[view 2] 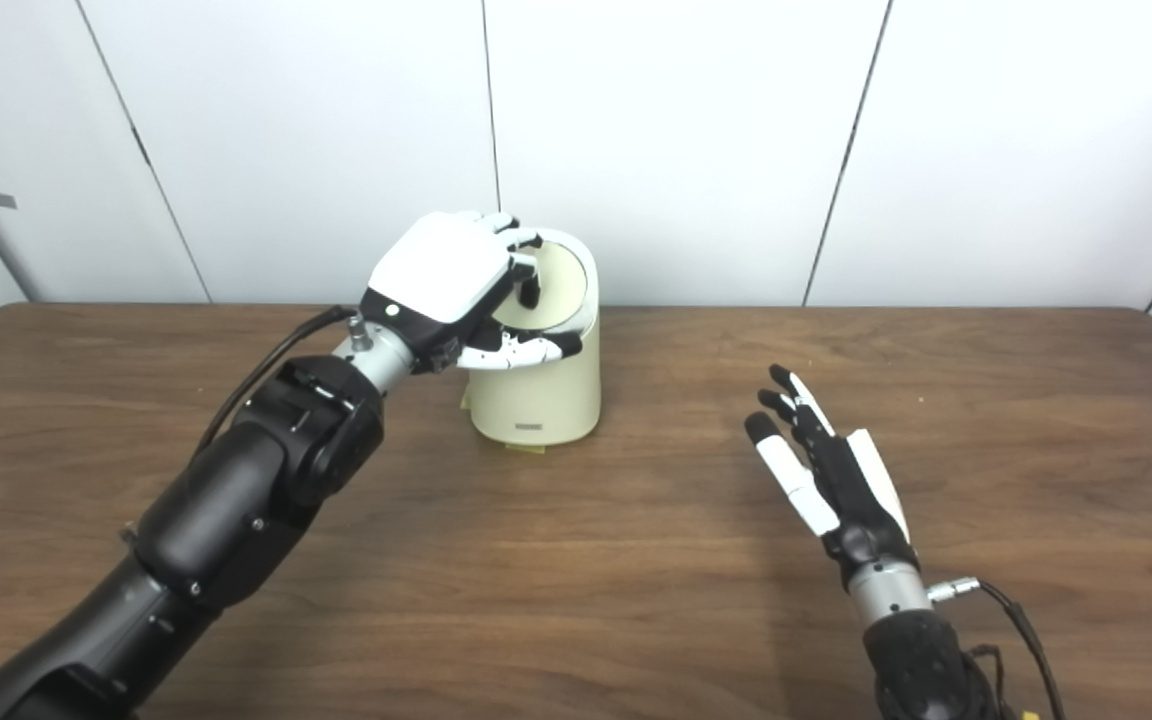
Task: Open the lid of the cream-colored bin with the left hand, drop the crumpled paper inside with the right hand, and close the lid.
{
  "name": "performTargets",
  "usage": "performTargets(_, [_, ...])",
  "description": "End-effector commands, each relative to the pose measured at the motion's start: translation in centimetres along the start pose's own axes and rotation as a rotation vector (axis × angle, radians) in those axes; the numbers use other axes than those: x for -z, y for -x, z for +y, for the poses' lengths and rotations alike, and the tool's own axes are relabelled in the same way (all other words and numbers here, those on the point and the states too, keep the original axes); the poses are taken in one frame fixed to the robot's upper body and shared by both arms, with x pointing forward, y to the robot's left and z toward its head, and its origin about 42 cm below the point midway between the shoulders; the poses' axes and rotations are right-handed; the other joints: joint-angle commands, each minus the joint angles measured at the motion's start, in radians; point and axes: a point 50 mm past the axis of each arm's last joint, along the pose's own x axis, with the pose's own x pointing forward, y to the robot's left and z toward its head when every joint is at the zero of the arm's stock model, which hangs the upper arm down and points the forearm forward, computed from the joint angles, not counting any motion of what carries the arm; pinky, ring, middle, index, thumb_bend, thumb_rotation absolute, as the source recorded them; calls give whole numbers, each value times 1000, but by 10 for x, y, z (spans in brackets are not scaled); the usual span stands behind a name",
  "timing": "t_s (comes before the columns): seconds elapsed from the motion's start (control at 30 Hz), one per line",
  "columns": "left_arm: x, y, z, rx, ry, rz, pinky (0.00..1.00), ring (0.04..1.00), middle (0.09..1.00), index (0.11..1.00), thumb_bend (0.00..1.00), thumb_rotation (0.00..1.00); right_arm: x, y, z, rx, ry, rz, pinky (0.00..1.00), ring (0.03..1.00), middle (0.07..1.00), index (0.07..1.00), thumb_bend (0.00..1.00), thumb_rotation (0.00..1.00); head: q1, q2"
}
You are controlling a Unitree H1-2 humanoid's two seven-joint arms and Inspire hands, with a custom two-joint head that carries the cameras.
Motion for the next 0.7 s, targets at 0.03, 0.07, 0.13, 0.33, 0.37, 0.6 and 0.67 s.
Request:
performTargets(0.03, [-5,-1,35,-150,204,7,728,818,816,737,522,819,-17,-8,-13,24,25,-84,953,937,905,954,729,1000,2,2])
performTargets(0.07, [-4,0,38,-171,249,15,715,813,811,738,511,797,-17,-8,-13,22,27,-84,960,935,906,954,725,1000,2,2])
performTargets(0.13, [0,6,46,-184,330,38,717,821,814,750,484,790,-16,-8,-14,15,42,-86,963,931,909,954,714,1000,3,4])
performTargets(0.33, [20,27,56,-181,446,118,804,901,920,926,471,946,-11,-9,-12,8,51,-68,990,951,933,955,698,1000,15,3])
performTargets(0.37, [25,35,51,-185,490,132,805,900,921,930,472,948,-10,-10,-11,9,49,-69,991,952,933,955,699,1000,17,3])
performTargets(0.6, [39,82,-5,-214,707,210,812,871,875,928,414,830,-4,-12,-11,3,53,-61,989,962,945,963,716,1000,36,8])
performTargets(0.67, [39,97,-21,-251,788,240,855,893,899,946,411,878,-1,-11,-11,2,48,-59,996,966,949,965,715,1000,36,6])
